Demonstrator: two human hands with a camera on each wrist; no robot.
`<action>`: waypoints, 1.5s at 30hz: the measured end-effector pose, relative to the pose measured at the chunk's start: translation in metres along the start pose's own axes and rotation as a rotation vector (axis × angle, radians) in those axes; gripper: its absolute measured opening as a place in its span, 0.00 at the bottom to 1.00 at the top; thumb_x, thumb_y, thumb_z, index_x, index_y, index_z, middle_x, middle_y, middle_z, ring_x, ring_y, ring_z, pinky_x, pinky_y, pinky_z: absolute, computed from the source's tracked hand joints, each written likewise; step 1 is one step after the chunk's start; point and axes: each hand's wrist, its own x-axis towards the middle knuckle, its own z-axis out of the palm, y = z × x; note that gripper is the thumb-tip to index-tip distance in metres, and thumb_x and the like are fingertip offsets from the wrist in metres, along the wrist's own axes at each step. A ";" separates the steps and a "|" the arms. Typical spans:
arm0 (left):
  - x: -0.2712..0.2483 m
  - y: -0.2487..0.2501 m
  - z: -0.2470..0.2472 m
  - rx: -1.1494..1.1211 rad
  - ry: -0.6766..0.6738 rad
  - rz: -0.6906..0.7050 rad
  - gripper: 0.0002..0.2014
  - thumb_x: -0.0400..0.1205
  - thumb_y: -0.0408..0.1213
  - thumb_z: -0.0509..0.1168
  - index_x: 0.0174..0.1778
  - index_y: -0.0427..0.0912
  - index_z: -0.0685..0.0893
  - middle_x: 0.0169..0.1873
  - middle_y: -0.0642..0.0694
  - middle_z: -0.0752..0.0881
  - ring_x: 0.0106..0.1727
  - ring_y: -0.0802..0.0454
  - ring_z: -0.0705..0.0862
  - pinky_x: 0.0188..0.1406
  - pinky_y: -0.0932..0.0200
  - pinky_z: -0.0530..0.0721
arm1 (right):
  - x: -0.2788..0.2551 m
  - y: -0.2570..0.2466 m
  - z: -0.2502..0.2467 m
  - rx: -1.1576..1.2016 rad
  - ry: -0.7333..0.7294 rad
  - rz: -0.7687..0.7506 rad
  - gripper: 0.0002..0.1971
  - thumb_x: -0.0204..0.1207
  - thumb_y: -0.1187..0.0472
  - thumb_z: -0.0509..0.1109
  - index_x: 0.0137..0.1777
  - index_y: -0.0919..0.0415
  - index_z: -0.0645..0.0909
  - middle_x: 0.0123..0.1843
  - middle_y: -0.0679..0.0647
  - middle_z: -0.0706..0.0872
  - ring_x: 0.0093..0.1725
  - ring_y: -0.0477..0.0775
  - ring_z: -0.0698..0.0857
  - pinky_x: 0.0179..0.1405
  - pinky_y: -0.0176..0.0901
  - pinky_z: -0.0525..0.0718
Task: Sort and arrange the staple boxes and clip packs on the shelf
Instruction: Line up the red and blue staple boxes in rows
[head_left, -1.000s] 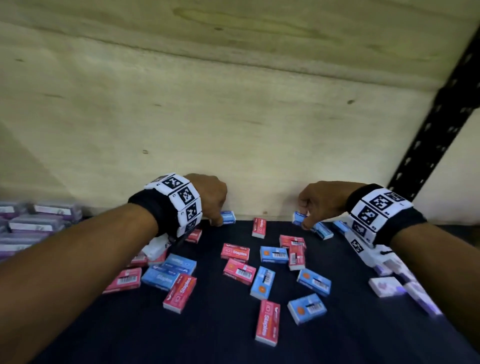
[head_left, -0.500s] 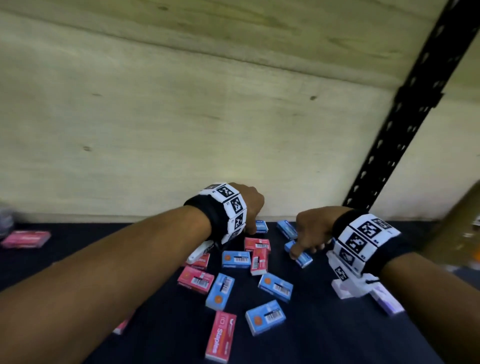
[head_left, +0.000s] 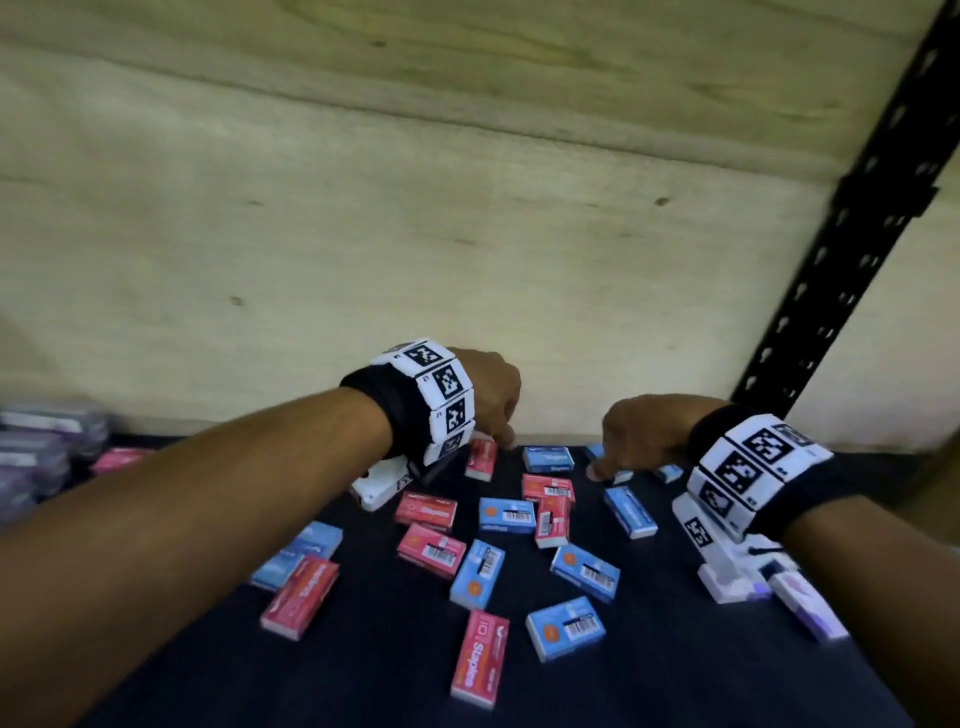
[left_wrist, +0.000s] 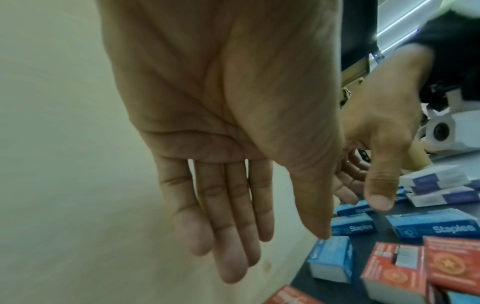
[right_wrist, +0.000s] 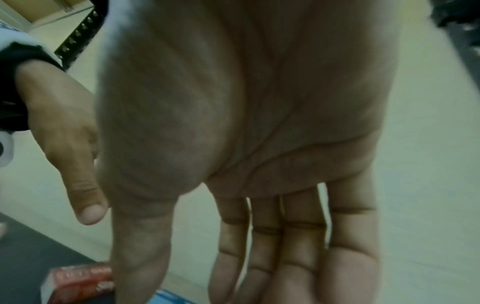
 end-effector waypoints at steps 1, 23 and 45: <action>-0.010 -0.009 -0.002 -0.004 -0.011 -0.017 0.22 0.76 0.57 0.72 0.52 0.41 0.89 0.45 0.48 0.90 0.44 0.45 0.87 0.44 0.55 0.83 | -0.001 -0.007 -0.004 0.018 0.023 -0.046 0.27 0.77 0.37 0.70 0.50 0.64 0.85 0.47 0.56 0.89 0.46 0.57 0.87 0.45 0.46 0.80; -0.201 -0.125 0.049 -0.236 -0.215 -0.140 0.19 0.71 0.48 0.79 0.57 0.53 0.87 0.40 0.58 0.87 0.37 0.64 0.82 0.37 0.66 0.77 | -0.015 -0.222 -0.012 0.038 -0.030 -0.583 0.17 0.71 0.43 0.78 0.54 0.53 0.87 0.46 0.45 0.88 0.48 0.50 0.86 0.52 0.46 0.84; -0.198 -0.102 0.064 -0.066 -0.130 -0.095 0.13 0.71 0.50 0.76 0.49 0.53 0.85 0.42 0.56 0.87 0.42 0.57 0.84 0.41 0.58 0.83 | -0.011 -0.209 -0.015 -0.007 0.057 -0.519 0.13 0.72 0.49 0.80 0.53 0.52 0.86 0.47 0.46 0.88 0.47 0.50 0.85 0.44 0.44 0.82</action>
